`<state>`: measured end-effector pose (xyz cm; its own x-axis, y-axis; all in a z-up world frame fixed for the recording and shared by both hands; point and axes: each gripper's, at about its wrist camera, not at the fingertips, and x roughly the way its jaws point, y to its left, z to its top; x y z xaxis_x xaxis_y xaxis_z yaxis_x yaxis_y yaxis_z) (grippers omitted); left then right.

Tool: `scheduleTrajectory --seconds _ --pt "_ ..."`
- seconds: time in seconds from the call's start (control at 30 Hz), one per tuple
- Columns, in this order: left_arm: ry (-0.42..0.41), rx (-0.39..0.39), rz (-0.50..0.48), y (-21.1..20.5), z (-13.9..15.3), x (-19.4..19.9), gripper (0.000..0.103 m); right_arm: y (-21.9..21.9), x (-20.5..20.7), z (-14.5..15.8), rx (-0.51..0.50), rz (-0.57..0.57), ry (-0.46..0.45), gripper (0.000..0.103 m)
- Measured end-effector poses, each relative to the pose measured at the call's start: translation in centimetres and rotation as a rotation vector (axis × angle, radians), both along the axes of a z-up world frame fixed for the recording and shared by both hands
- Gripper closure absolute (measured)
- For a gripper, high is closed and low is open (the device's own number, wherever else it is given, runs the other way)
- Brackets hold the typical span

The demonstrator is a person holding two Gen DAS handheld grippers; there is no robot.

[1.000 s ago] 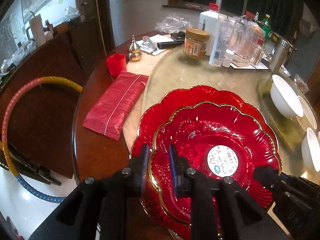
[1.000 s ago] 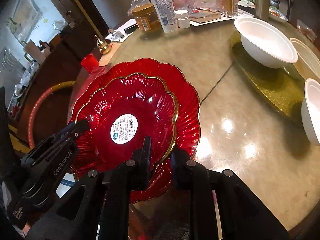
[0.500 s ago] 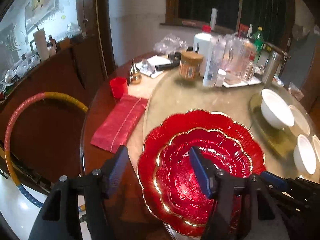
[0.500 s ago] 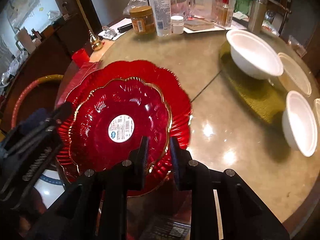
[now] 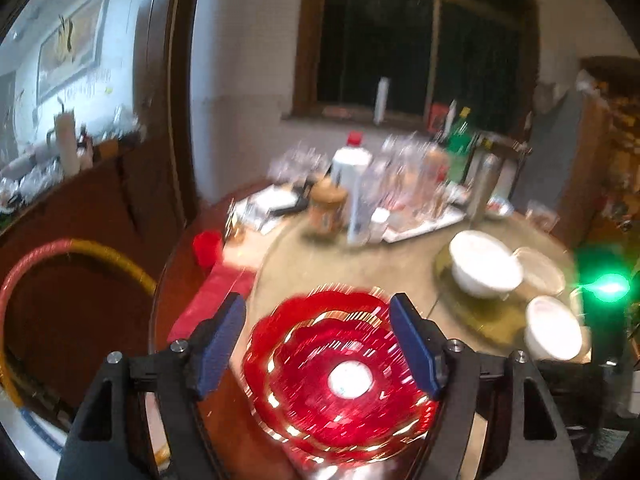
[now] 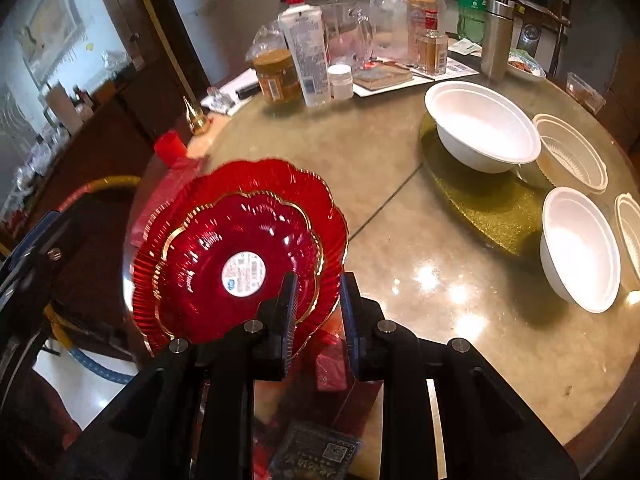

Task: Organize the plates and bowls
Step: 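Open both grippers and withdraw from the stacked red plates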

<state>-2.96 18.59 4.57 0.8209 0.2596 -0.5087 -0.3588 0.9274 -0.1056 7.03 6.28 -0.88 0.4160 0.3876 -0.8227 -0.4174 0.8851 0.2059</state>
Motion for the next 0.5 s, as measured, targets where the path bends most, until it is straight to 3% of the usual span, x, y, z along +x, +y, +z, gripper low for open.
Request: scheduleTrajectory --seconds 0.07,0.13,0.2,0.43,0.5 --pt "-0.051 0.017 -0.013 -0.6 0.9 -0.6 0.019 -0.8 -0.1 0.5 0.038 -0.013 -0.008 0.082" --pt "-0.084 0.045 -0.043 -1.3 1.4 -0.9 0.012 -1.7 -0.2 0.9 0.077 -0.027 -0.013 0.075" --pt "-0.088 0.03 -0.088 -1.6 1.4 -0.9 0.0 -3.0 -0.3 1.2 0.128 -0.047 -0.016 0.054" --pt "-0.021 -0.131 -0.189 -1.5 -0.6 1.0 0.0 -10.0 -0.4 1.0 0.329 -0.142 0.037 0.051" --pt "-0.007 -0.163 -0.224 -2.0 -0.9 1.8 0.0 -12.6 0.0 0.5 0.401 -0.179 0.069 0.033"
